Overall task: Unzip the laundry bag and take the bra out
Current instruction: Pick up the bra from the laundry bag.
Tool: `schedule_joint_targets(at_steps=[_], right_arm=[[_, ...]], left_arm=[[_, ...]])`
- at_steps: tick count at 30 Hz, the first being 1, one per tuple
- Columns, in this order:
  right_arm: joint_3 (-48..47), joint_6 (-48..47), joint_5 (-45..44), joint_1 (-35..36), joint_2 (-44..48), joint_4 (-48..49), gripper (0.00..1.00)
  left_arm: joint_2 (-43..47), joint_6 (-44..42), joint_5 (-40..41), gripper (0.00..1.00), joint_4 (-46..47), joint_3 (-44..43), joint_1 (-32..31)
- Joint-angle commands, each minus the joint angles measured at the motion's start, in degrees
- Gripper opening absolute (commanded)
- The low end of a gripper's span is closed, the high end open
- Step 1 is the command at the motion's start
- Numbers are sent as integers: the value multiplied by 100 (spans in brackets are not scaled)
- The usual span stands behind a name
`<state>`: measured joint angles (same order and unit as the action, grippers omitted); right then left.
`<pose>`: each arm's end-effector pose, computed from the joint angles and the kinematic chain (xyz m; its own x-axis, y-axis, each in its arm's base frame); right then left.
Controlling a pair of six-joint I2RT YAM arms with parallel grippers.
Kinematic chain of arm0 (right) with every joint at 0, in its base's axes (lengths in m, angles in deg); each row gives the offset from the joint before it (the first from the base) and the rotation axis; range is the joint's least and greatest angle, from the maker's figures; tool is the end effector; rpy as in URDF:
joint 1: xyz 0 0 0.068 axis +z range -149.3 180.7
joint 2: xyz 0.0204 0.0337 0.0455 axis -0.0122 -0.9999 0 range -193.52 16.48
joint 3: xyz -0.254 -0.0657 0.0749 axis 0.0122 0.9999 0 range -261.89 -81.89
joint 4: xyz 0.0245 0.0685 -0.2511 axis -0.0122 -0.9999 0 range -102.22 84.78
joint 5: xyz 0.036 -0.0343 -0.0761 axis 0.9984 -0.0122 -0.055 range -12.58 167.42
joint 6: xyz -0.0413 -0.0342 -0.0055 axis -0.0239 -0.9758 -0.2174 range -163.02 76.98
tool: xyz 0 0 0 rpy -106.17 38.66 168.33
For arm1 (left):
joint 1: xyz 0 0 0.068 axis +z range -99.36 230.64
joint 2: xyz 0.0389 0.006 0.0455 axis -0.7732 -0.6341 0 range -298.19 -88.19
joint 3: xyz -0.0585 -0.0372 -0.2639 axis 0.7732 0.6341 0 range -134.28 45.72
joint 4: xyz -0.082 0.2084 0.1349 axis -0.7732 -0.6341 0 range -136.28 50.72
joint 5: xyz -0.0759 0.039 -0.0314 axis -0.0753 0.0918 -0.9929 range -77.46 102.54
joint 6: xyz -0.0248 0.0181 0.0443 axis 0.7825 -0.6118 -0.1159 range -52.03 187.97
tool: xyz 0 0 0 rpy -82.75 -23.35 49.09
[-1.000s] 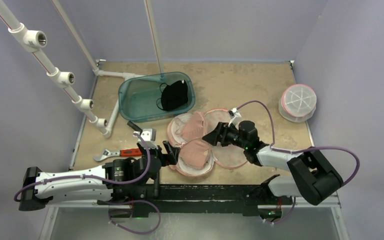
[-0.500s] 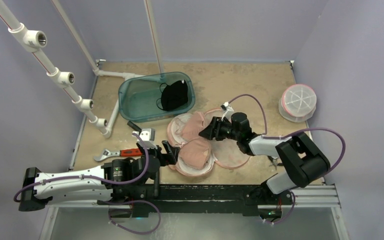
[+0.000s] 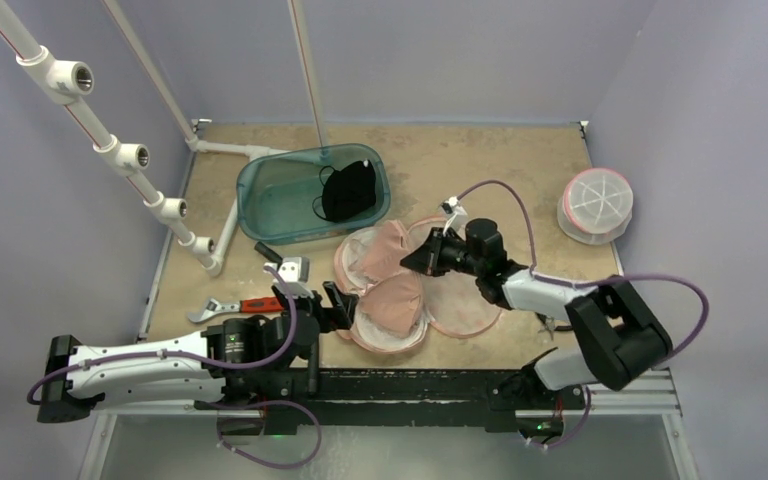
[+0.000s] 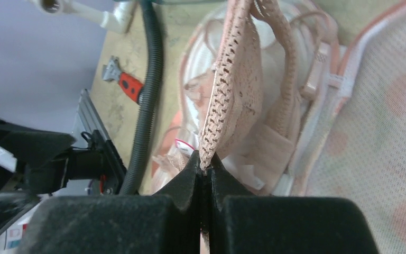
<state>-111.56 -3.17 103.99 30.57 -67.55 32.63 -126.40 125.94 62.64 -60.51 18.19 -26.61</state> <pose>0.2396 0.1560 0.1819 -0.7130 0.2515 -0.6545 -0.4695 0.5221 0.7120 0.0589 -0.1370 0.2392 -0.4705 -0.3849 -0.7940 0.1567 0.8491 -0.5045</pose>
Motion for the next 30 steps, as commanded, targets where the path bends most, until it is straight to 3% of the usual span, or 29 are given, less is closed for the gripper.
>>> schedule_joint_targets(at_steps=[1,10,17,23,30], right_arm=[[-263,-202,316,-14,883,-453,0],[-563,-960,184,-8,2575,-1806,0],[-1156,-1293,71,-10,3208,-2055,0],[-1493,-844,257,-7,2977,-1178,0],[-2230,-76,457,-9,2051,10,0]], left_arm=[[116,-4,123,83,-102,-266,23],[283,-471,463,83,-434,-876,24],[435,-1041,834,83,-612,-1482,20],[431,-1157,1037,83,-938,-1848,20],[637,-1126,1046,83,-1095,-1972,23]])
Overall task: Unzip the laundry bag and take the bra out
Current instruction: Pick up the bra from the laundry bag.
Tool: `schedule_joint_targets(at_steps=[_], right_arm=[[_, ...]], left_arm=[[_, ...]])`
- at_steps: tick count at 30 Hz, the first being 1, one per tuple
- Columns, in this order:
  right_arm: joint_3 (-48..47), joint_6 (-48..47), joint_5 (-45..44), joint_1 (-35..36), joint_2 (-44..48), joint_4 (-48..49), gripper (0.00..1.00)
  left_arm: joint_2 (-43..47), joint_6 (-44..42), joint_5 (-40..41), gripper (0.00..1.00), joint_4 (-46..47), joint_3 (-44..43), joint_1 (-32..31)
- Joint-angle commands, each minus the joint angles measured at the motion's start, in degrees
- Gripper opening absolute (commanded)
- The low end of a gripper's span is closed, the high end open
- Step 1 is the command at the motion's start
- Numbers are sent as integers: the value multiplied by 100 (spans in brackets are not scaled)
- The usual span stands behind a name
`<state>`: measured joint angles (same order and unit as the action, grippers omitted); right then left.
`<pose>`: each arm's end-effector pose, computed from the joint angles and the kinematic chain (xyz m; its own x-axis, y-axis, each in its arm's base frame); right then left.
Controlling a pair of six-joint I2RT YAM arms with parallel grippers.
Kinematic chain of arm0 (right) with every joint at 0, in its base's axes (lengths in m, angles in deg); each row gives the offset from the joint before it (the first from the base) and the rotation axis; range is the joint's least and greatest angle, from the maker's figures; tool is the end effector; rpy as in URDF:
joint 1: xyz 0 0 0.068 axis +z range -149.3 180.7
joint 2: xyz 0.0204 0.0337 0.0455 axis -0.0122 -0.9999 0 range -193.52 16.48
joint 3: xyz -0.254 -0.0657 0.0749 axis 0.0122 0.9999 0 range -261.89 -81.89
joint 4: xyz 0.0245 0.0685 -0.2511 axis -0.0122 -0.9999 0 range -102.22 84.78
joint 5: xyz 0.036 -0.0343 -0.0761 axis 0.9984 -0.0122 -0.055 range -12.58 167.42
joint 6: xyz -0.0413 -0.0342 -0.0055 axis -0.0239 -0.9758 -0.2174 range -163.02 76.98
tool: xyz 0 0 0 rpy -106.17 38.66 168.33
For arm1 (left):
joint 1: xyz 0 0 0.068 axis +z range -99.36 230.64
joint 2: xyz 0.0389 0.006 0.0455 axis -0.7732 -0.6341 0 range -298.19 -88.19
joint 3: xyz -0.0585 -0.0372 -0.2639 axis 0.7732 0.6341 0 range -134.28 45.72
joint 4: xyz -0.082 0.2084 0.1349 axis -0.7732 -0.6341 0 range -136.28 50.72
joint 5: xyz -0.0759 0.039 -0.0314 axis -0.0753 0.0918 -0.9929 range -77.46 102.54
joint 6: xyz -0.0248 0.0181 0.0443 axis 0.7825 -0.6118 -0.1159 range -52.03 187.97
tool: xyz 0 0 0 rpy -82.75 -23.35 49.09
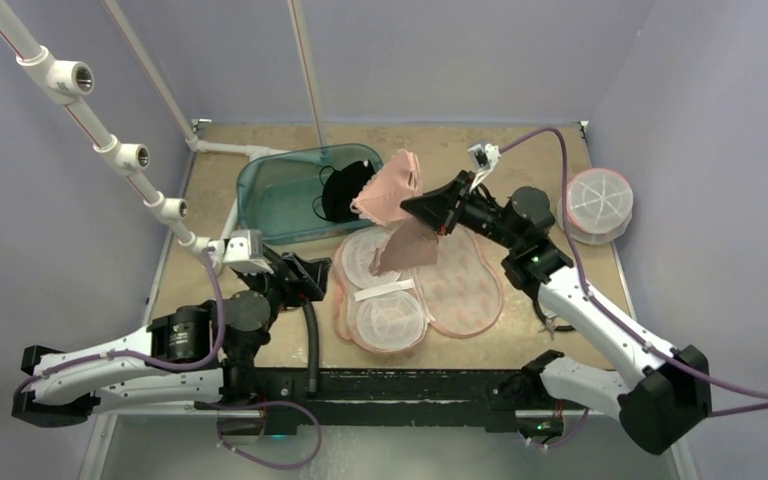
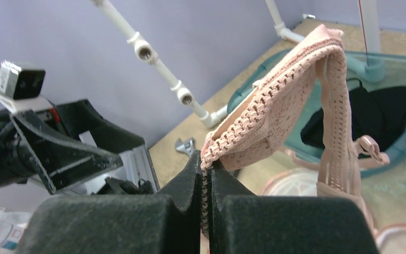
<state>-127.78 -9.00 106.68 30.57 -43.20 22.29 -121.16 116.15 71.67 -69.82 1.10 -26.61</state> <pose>0.2002 0.1351 0.3662 -0.3031 0.3889 -0.8700 -0.8164 0.3649 0.4475 0.0548 -0.1041 0.3355 -0.2871 -0.4640 -0.8380 0.1609 0.8391 -0.5197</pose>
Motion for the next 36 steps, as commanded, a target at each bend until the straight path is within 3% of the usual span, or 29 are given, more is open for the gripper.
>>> schedule_joint_targets(at_steps=[1,12,17,22,27,32,36], right_arm=[[-732,591,201,-12,-532,1201,0],[-2520,141,-48,499,-2458,1181,0],[-2849,-90,-6,590,-2831,1156,0],[-2341,-219,-7,599,-2357,1178,0],[-1123,-205,285,593,-1405,1469,0],[33,-312,612,592,-210,1642,0],[562,-505,946,590,738,1334,0]], left_arm=[[119,-155,153,83,-170,-286,26],[53,-200,252,82,-289,-482,22],[88,-124,335,82,-546,-619,24],[257,-216,406,83,-504,-583,20],[493,-1213,82,84,655,-167,24],[653,-2351,-983,85,2242,196,23],[263,-2658,-1792,89,2816,125,26]])
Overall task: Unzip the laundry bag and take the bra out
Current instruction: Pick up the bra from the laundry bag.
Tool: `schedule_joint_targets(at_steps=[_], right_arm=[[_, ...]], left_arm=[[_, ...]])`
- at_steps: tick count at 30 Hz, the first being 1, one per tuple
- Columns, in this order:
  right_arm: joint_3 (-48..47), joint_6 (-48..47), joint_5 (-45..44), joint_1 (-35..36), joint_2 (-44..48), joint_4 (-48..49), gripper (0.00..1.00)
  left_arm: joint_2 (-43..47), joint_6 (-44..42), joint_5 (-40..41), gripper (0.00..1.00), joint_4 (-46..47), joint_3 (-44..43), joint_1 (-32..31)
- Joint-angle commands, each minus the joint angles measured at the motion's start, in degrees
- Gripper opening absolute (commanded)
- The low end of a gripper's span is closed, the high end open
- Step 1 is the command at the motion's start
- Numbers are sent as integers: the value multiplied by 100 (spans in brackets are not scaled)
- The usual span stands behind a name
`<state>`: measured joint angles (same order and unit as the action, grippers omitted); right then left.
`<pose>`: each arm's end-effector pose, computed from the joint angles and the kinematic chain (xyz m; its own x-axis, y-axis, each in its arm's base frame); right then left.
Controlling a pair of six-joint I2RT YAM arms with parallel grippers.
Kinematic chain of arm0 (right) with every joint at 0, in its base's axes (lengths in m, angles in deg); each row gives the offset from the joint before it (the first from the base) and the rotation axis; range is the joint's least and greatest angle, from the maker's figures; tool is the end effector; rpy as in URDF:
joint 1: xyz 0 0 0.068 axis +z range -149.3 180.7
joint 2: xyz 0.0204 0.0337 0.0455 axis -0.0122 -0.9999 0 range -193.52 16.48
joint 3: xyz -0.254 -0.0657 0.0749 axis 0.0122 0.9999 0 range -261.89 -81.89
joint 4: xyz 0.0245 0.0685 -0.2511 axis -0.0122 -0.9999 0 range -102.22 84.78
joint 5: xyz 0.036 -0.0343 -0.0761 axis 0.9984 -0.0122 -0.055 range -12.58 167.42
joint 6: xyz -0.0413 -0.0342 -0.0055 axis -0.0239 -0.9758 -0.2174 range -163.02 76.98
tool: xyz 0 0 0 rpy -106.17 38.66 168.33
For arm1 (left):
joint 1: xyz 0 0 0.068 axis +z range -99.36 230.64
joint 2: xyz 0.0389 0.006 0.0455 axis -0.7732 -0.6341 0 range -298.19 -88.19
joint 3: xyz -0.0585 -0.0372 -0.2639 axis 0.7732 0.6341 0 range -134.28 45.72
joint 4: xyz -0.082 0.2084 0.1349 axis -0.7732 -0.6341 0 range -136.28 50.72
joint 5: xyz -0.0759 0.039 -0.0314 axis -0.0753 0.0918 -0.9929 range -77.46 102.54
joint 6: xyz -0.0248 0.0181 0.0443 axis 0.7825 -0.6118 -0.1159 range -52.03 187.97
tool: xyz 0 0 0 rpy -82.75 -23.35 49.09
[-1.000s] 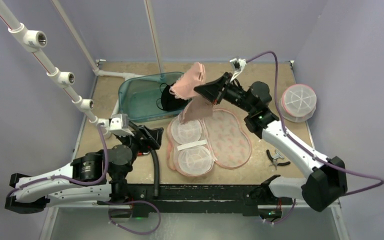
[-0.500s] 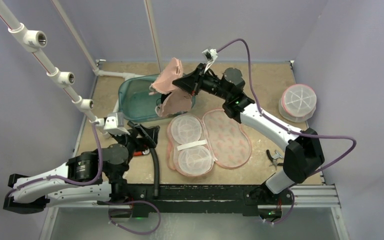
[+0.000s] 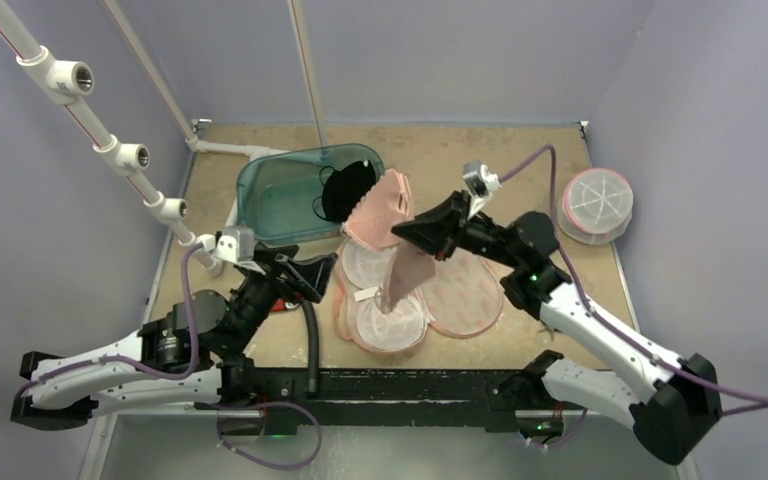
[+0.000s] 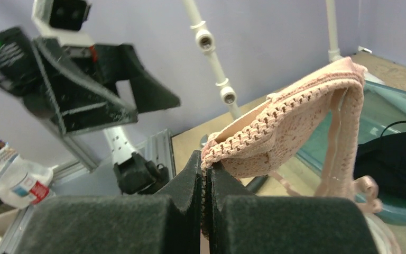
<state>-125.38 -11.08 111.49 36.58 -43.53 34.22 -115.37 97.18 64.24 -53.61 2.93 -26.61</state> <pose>0.1788 0.1541 0.3703 -0.2103 0.3888 -0.8970 -0.9337 0.1922 0.3022 0.0494 -0.0924 0.3600 -0.2063 -0.4591 -0.8641 0.3789 0.7767 -0.5031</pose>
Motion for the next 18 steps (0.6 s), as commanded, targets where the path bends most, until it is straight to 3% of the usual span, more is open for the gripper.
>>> schedule_joint_targets(at_steps=[1,8,18], right_arm=[[440,-319,542,-6,979,98,0],[1003,-393,1046,-11,2077,-106,0],[1326,41,1622,-12,2467,656,0]], left_arm=[[-457,-792,-1280,90,1261,-109,19],[-902,-787,-2561,94,2037,-98,24],[-849,-504,-3221,99,2405,104,73]])
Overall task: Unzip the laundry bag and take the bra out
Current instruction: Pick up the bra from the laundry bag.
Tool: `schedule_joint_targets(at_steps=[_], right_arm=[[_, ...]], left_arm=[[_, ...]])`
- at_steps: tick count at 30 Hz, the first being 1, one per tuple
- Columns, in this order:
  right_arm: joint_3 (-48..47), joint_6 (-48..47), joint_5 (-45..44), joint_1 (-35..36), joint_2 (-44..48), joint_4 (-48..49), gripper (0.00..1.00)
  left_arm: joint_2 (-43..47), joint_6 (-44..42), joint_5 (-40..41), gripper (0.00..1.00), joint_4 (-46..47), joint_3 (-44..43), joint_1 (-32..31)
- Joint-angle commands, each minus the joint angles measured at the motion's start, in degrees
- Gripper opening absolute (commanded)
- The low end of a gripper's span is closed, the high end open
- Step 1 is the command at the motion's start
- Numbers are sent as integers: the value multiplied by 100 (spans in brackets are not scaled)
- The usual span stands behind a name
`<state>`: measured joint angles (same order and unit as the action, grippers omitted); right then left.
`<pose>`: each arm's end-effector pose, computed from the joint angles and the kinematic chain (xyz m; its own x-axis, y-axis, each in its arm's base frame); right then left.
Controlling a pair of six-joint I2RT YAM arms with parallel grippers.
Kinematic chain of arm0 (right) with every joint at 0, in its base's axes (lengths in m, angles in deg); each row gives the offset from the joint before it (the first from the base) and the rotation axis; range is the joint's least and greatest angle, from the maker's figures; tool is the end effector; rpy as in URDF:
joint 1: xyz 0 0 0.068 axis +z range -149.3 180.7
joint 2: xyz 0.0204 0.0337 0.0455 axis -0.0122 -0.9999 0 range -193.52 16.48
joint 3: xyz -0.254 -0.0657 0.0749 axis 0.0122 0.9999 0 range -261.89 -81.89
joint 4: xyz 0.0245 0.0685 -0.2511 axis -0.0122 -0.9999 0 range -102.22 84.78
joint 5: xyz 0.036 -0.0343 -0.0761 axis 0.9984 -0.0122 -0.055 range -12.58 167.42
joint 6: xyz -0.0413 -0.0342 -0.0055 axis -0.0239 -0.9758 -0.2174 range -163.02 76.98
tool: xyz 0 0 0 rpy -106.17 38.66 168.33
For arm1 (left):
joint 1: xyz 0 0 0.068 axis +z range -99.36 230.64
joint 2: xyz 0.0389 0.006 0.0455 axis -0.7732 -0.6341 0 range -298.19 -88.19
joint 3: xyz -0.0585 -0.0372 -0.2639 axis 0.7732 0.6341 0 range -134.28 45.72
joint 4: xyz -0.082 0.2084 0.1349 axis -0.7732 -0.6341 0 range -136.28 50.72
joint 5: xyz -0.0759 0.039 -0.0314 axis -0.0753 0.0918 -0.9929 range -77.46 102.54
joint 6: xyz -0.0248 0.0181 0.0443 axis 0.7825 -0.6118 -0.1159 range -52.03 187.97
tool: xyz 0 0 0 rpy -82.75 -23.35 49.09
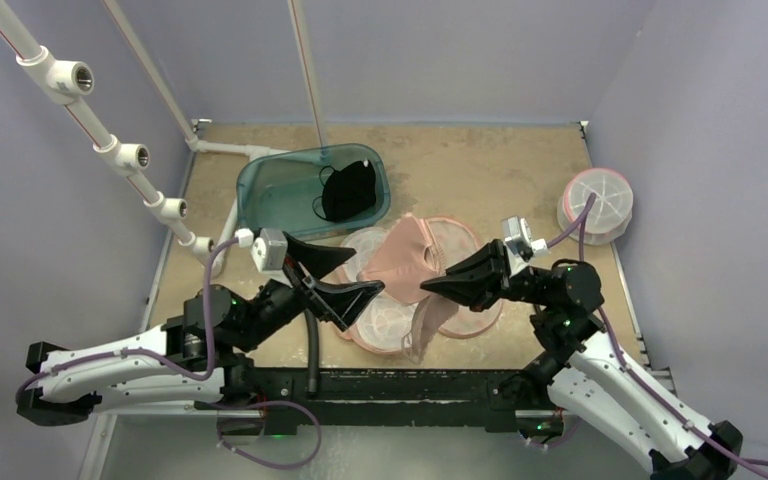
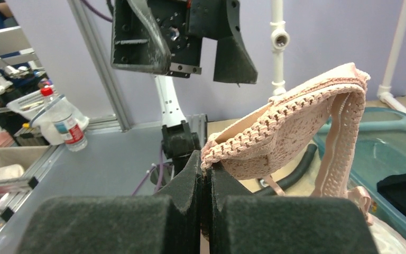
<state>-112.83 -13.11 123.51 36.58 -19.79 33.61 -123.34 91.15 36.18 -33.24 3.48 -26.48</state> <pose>0.0974 0.1022 0.3611 -0.0579 0.3850 -0.9211 -0.9972 0.0205 0.0712 0.0458 -0.1369 0.3795 -0.2708 -0.4336 -0.8594 0.7608 0.4506 -0.4671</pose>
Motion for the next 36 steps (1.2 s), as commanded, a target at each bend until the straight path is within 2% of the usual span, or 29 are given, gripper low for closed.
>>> schedule_joint_targets(at_steps=[1,12,19,24,26,28,30,34,36], right_arm=[[85,323,467,-11,94,841,0],[-100,938,1375,-11,-208,1758,0],[-132,453,1139,-8,-188,1065,0],[114,1145,1346,-11,-589,2229,0],[153,1052,799,-11,-588,1994,0],[163,499,-449,-16,-305,1102,0],[236,533,-1369,-14,-299,885,0],[-189,616,-2502,-21,-796,452,0],[-340,784,-2968,-20,-1010,356,0]], left_arm=[[-83,118,-421,99,359,48,72],[-285,328,-785,99,369,40,533],[-301,-179,-1671,99,78,-458,681],[-615,-624,-2056,99,-355,-699,681],[-734,-711,-1954,99,-525,-791,680],[-683,-691,-1682,98,-501,-786,680],[-482,-604,-1321,98,-297,-599,676],[-36,-174,-690,98,180,39,678],[-116,6,-699,98,278,283,676]])
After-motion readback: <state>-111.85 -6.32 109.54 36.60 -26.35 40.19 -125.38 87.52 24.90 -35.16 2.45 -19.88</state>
